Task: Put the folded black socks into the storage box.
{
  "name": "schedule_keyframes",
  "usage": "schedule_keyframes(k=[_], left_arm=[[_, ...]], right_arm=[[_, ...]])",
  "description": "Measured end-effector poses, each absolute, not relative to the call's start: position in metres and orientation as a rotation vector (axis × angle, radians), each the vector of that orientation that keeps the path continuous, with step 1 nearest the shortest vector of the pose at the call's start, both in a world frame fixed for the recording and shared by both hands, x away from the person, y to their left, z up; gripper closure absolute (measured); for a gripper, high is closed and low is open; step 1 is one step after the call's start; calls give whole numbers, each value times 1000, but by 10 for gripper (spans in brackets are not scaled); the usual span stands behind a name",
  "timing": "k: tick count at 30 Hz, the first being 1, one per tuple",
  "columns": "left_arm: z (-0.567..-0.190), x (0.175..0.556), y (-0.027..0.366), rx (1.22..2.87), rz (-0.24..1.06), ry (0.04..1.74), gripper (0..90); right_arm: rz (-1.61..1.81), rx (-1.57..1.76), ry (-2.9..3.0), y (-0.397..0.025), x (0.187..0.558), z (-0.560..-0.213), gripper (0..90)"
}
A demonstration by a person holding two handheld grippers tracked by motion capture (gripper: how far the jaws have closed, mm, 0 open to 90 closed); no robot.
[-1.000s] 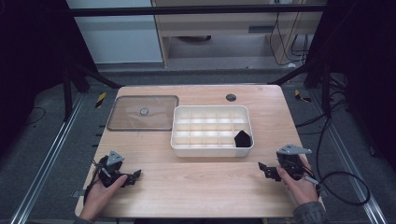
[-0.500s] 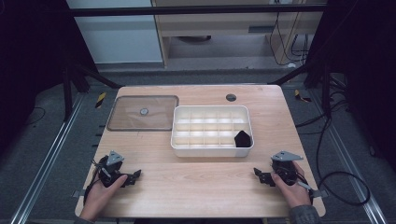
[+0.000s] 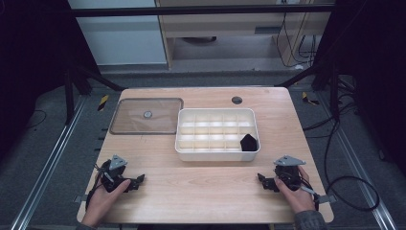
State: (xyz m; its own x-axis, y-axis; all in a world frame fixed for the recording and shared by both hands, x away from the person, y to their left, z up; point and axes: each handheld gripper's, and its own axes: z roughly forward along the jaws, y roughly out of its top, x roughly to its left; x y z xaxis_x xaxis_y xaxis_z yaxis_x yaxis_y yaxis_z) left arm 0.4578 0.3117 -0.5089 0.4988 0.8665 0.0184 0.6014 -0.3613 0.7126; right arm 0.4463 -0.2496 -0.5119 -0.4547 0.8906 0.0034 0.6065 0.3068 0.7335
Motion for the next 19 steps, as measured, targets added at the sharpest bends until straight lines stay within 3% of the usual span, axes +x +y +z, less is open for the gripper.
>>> schedule_keyframes(k=[11, 19], left_arm=[[-509, 458, 312, 2092, 525, 1200, 0], [-509, 464, 308, 2078, 537, 1232, 0]], right_arm=[[950, 1302, 2191, -246, 445, -513, 63], [927, 1352, 2173, -241, 448, -513, 4]])
